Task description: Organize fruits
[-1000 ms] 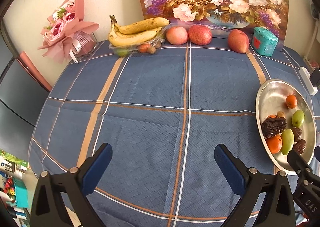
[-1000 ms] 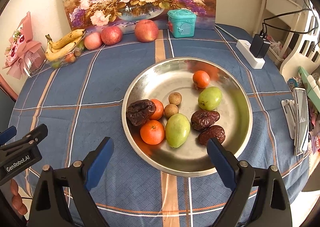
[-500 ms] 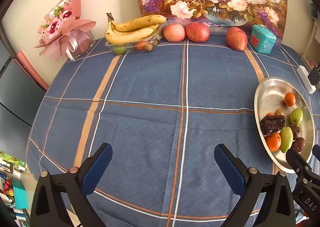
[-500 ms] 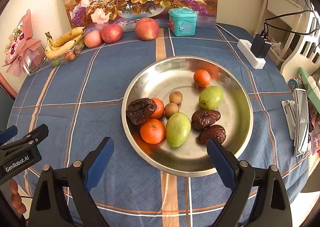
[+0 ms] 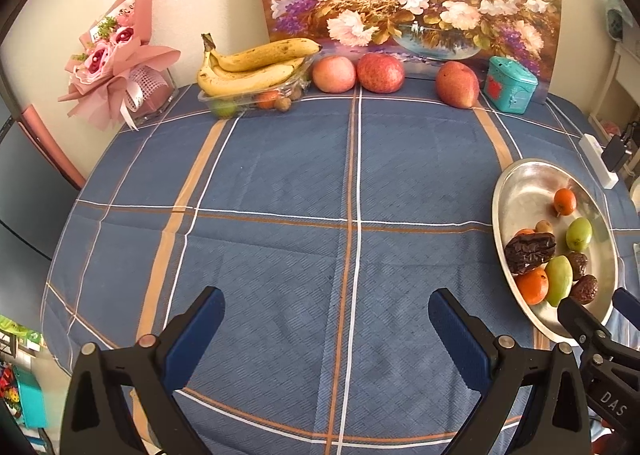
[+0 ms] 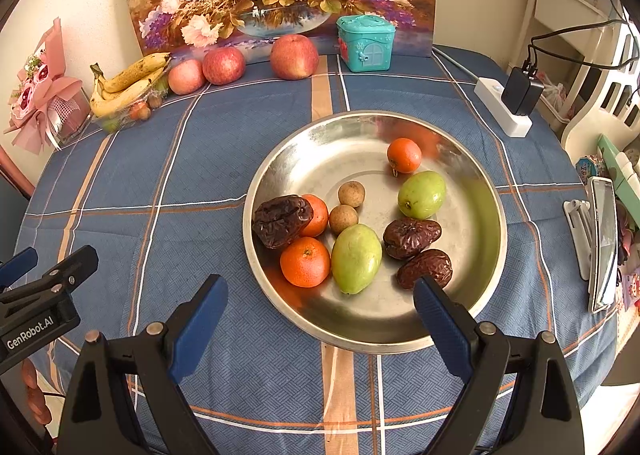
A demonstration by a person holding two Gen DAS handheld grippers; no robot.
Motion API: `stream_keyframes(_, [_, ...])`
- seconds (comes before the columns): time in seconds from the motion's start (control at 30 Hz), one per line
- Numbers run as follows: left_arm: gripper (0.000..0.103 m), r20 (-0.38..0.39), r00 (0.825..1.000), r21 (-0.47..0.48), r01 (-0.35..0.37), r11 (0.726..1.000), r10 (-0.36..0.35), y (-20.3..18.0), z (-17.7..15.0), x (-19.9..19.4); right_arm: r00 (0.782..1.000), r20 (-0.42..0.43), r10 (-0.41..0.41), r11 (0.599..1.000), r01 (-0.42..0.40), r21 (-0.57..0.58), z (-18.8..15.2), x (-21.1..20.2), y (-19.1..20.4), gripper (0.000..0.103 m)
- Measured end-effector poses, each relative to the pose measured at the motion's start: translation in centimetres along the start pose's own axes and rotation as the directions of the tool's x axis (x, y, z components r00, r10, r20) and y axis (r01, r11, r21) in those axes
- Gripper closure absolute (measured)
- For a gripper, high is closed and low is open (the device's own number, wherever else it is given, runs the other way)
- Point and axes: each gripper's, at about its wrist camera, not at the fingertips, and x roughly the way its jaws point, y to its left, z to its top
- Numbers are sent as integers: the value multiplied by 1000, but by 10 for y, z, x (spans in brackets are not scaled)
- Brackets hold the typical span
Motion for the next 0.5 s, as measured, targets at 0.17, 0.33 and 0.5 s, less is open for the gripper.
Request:
stream_keyframes(0.17, [0,9,1000,16,-10,1000,10,-2,-1,0,1000,-1,1,1000,-1,-1,0,0,0,9])
stream_keyframes(0.33, [0,11,1000,12,-4,1000,4,0,-1,0,1000,-2,1,1000,-1,-1,0,0,0,9])
stream_keyframes(0.5, [0,14,1000,13,-4,1000,3,0,-1,0,1000,-2,1,1000,-1,-1,-1,1,0,9])
